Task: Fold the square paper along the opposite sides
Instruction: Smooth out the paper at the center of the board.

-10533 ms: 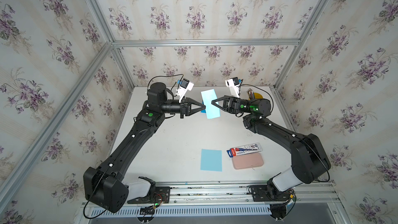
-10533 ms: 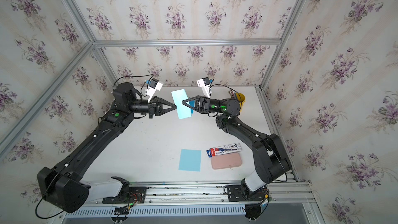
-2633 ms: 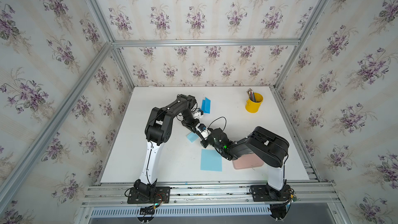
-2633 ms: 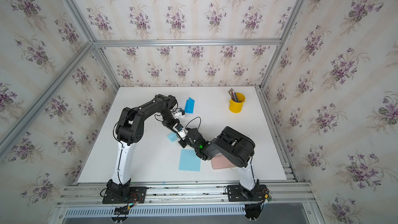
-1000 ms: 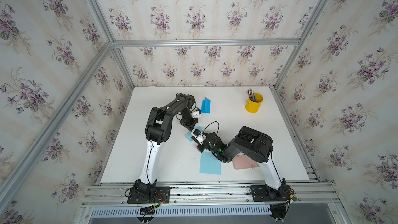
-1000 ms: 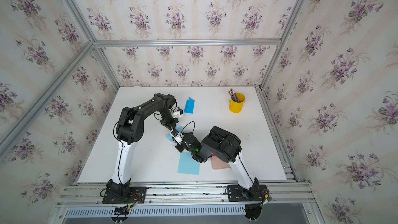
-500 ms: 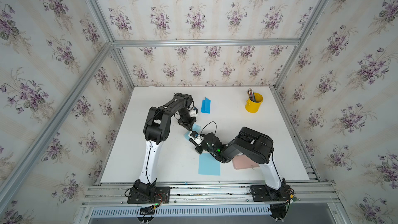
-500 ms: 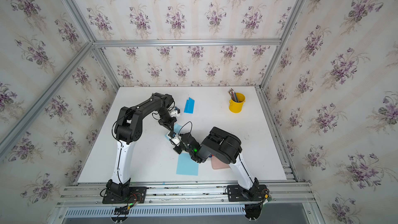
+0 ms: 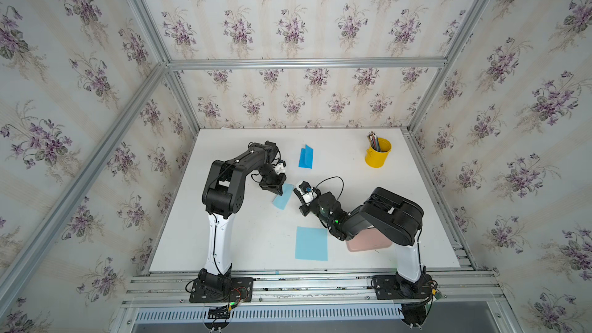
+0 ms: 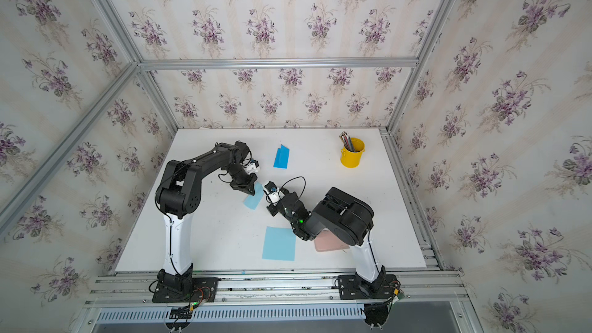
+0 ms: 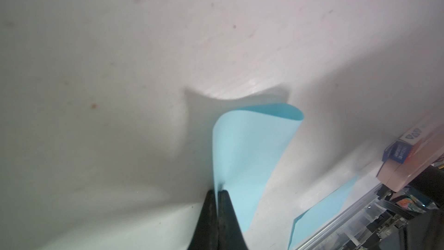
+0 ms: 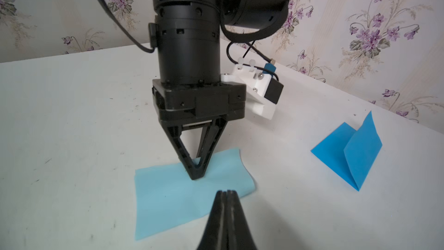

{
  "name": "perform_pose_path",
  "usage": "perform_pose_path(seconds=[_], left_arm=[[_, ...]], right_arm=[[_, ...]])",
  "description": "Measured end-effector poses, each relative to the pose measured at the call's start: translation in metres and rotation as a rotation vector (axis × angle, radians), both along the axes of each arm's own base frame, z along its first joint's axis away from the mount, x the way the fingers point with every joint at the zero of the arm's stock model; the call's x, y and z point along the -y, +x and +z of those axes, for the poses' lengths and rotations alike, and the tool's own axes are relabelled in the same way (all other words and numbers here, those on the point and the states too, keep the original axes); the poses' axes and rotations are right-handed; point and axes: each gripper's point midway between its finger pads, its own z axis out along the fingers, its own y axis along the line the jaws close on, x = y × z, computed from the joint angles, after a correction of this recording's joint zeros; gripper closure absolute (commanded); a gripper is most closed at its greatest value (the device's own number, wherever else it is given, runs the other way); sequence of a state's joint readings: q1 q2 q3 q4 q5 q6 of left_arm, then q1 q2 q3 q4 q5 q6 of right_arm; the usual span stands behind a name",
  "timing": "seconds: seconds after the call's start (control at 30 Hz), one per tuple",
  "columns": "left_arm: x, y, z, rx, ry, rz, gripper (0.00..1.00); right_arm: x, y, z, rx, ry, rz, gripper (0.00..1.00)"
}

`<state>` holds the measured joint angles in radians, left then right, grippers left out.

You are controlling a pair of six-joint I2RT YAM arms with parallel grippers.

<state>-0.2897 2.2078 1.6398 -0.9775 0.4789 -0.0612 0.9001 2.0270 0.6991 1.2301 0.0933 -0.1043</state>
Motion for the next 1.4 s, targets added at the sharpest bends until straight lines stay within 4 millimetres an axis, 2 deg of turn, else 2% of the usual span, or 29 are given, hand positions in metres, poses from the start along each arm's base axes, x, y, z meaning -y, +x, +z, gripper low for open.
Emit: perform_pose_path(seconds=[0.2,0.33,0.53,0.67,1.0,1.1,1.4], left_arm=[[0.01,0.001,0.001,0.008,-0.044,0.016,1.0],[0.014,0.002,0.002,0.018,-0.059,0.017,1.0],[0.016,0.004,0.002,0.027,-0.072,0.019,1.0],[0.016,0.004,0.002,0.031,-0.074,0.019,1.0],[0.014,0.005,0.002,0.039,-0.058,0.011,1.0],[0.012,0.007,0.002,0.049,-0.047,0.008,1.0],[0.005,0.01,0.001,0.065,-0.017,-0.003,1.0]], right_arm=[[-0.011,0.013,-0.016,-0.088,0.026,-0.024,1.0],[-0.015,0.019,-0.036,-0.16,0.025,-0.041,1.0],[-0.006,0.038,-0.061,-0.281,0.06,-0.107,0.99],[-0.006,0.048,-0.062,-0.334,0.111,-0.13,0.99],[-0.01,0.056,-0.065,-0.432,0.135,-0.183,1.0],[-0.004,0.058,-0.066,-0.447,0.121,-0.235,1.0],[0.033,0.062,-0.064,-0.443,0.1,-0.378,1.0]])
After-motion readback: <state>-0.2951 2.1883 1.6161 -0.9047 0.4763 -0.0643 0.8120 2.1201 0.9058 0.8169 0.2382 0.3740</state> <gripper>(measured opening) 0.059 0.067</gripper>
